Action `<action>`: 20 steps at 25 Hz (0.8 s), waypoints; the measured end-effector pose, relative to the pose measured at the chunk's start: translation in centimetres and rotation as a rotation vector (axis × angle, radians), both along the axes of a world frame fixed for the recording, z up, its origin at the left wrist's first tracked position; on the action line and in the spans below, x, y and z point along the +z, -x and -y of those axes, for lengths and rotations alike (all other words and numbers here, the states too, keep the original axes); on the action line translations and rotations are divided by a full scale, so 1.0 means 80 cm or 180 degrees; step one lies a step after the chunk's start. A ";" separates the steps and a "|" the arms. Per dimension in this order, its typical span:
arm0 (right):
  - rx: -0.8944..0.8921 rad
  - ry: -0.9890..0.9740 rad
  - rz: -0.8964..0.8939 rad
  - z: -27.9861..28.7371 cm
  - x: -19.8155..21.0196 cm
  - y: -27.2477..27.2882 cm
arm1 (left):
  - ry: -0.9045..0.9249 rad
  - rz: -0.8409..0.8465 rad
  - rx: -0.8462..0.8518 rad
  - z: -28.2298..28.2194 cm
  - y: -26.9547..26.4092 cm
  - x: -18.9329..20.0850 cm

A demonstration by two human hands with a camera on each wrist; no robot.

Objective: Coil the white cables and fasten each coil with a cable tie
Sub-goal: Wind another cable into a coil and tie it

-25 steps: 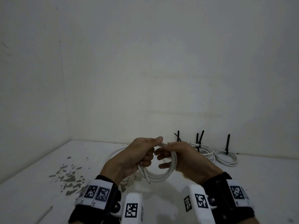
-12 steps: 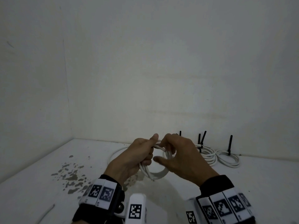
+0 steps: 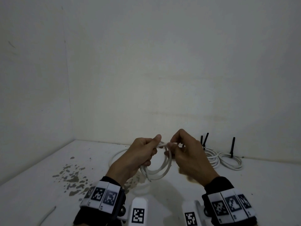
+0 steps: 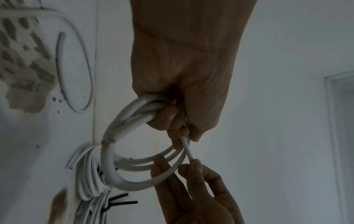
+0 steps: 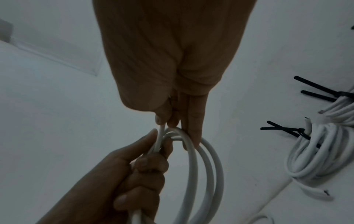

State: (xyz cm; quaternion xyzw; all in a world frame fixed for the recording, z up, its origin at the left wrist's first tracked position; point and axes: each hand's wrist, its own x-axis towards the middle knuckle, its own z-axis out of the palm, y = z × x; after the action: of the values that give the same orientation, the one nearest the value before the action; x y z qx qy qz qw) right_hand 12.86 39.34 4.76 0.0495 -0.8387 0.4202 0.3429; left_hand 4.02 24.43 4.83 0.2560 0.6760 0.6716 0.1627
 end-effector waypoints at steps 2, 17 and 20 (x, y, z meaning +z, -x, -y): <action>-0.0044 0.0085 -0.0024 0.001 -0.001 -0.001 | 0.0018 -0.0027 -0.0001 0.000 0.001 0.000; -0.0236 0.0695 -0.0276 0.013 -0.006 0.007 | 0.0055 -0.0135 0.0310 0.003 0.007 0.002; -0.0144 0.0729 -0.0291 0.010 -0.005 0.005 | 0.0047 -0.0084 0.0405 0.004 0.006 0.004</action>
State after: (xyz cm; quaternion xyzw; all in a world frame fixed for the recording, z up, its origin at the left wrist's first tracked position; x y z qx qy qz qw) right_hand 12.48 38.54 4.33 0.0102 -0.7696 0.5027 0.3936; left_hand 3.53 24.08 5.16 0.2201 0.6979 0.6721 0.1127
